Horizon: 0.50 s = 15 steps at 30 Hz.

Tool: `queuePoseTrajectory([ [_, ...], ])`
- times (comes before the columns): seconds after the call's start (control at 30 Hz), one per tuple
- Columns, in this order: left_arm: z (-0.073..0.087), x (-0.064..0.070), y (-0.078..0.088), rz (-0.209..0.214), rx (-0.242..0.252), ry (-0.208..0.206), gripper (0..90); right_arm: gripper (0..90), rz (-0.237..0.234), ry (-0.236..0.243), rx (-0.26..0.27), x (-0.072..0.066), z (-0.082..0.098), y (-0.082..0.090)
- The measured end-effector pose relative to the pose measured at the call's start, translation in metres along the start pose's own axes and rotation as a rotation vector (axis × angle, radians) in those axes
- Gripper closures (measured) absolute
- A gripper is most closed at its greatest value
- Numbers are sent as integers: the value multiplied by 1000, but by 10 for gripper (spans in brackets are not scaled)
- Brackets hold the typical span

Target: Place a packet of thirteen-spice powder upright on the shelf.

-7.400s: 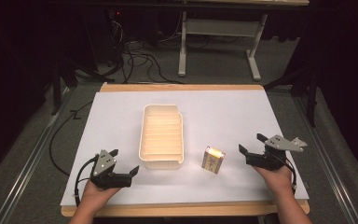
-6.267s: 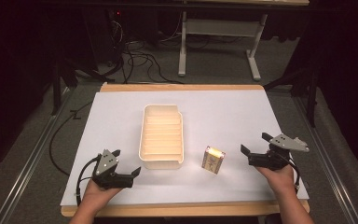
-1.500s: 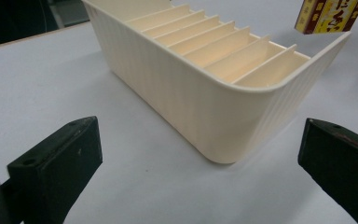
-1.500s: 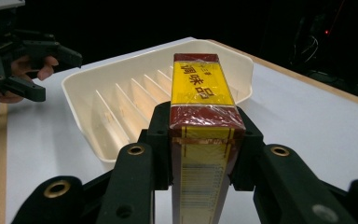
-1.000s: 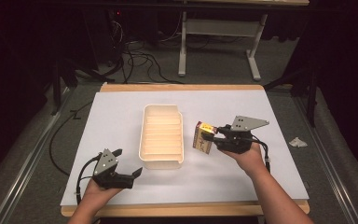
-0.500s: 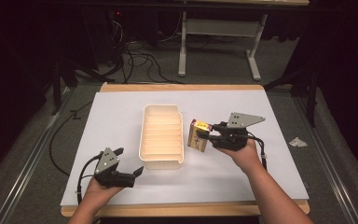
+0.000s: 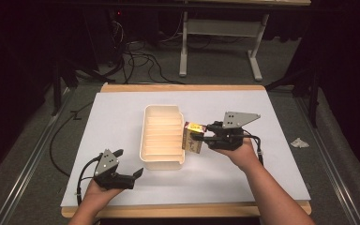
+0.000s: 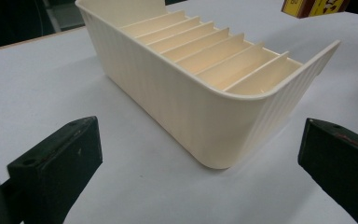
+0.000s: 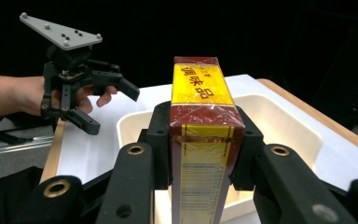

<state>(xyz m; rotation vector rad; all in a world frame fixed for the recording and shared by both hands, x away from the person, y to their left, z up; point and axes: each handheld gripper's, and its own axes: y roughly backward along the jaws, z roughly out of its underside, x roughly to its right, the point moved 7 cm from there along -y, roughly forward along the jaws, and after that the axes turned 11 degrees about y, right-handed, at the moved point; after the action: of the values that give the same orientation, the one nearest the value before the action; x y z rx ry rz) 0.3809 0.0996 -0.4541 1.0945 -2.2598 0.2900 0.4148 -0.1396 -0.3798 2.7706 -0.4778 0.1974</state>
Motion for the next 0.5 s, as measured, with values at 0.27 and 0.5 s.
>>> queuePoseTrajectory([
  [0.27, 0, 0, -1, -3, 1, -1, 2, 680, -50, -1, 13, -8, -3, -13],
  [0.5, 0, 1, 0, 0, 1, -3, 2, 680, -73, 11, 15, -12, -4, -22],
])
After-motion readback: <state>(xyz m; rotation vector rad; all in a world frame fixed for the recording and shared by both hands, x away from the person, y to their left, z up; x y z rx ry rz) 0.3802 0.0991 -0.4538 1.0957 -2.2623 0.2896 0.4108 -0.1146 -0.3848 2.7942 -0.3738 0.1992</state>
